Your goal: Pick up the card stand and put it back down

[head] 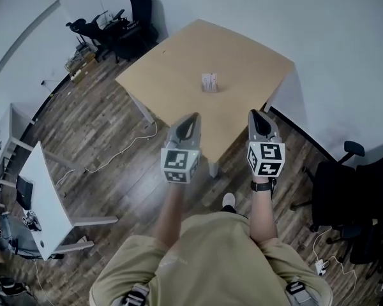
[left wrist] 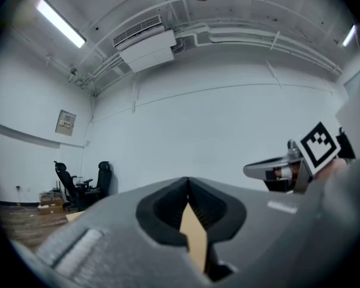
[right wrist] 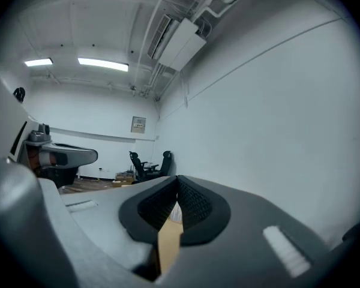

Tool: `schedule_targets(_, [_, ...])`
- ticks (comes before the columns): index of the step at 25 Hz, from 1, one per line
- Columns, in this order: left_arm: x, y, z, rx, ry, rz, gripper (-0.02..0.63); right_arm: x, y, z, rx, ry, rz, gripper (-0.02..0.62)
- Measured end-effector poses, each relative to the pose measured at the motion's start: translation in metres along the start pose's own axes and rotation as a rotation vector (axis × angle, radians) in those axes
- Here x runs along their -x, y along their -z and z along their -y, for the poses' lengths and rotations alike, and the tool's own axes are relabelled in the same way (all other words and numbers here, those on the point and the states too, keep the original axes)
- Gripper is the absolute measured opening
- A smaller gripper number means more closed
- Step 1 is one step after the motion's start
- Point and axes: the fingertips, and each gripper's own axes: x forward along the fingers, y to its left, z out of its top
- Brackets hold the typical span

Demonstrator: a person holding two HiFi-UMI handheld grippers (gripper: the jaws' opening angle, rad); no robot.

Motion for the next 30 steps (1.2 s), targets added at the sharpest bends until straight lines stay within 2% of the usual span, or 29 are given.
schedule_targets(3, [-0.034,-0.006,-0.008,0.005,-0.046,0.009,0.003,-0.025,-0.011,0.039,-0.006,0.003,0.032,0.005])
schedule_targets(7, [-0.065,0.009,-0.023,0.157,-0.075,-0.016,0.003,-0.066,0.02,0.057,0.007,-0.035,-0.046,0.005])
schedule_targets(11, [-0.103,0.031,-0.029,0.119,-0.039,-0.057,0.003,-0.107,0.055,0.056,0.031,-0.098,-0.118,0.005])
schedule_targets(14, [-0.13,0.051,-0.043,0.145,0.019,-0.067,0.003,-0.137,0.066,0.044,0.03,-0.167,-0.136,0.005])
schedule_targets(17, [-0.168,0.07,-0.056,0.147,0.082,-0.084,0.003,-0.169,0.075,0.052,0.029,-0.171,-0.166,0.005])
schedule_targets(21, [-0.214,0.099,-0.075,0.088,0.134,-0.116,0.003,-0.21,0.088,0.068,-0.008,-0.161,-0.22,0.005])
schedule_targets(24, [-0.247,0.126,-0.097,0.14,0.156,-0.157,0.005,-0.245,0.103,0.079,-0.019,-0.145,-0.255,0.005])
schedule_targets(30, [-0.297,0.18,-0.142,0.215,0.16,-0.238,0.032,-0.299,0.163,0.084,-0.078,-0.13,-0.381,0.005])
